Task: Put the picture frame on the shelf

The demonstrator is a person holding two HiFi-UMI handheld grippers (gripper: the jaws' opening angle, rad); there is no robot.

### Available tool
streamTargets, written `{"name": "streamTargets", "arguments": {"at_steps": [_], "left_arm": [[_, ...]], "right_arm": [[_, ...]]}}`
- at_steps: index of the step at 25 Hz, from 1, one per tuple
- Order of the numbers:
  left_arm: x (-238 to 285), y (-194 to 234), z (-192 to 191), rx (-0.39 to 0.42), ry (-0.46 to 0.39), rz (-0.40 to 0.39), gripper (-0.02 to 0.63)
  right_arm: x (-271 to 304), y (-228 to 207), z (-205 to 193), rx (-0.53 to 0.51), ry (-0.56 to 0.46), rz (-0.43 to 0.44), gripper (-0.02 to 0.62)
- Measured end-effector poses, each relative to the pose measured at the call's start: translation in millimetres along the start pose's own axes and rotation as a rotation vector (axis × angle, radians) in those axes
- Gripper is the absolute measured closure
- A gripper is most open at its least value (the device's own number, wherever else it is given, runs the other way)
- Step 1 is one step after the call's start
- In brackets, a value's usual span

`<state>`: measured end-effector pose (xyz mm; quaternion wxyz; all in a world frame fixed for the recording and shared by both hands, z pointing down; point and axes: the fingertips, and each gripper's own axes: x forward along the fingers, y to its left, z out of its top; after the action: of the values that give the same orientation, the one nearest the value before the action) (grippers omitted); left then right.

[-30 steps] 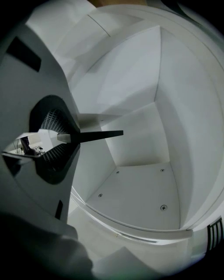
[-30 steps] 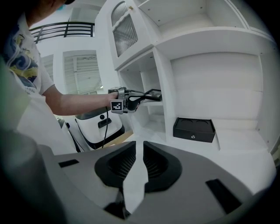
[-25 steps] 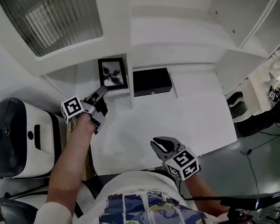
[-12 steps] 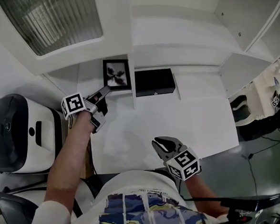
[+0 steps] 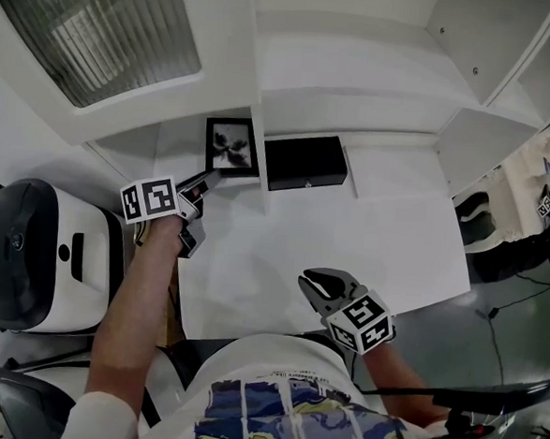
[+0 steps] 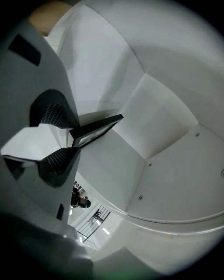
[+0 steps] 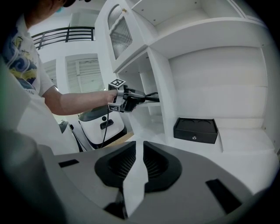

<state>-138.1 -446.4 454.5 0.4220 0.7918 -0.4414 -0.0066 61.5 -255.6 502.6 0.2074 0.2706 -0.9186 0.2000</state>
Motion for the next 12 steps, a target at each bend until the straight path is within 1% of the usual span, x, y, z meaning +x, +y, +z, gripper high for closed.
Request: {"name": "streamTargets", "arguments": {"at_steps": [8, 10, 12], "left_arm": [[7, 0, -9, 0.272, 0.087, 0.134, 0.428], [8, 1, -11, 0.347, 0.107, 0.18, 0.419], [8, 4, -14, 0.434, 0.132, 0.246, 0.419]], "right_arm": [[-8, -8, -4, -0.002, -0.002, 0.011, 0.525], [-11, -10, -5, -0.002, -0.001, 0.015, 0.525], [-13, -12, -6, -0.004, -0.001, 0.018, 0.525]]}}
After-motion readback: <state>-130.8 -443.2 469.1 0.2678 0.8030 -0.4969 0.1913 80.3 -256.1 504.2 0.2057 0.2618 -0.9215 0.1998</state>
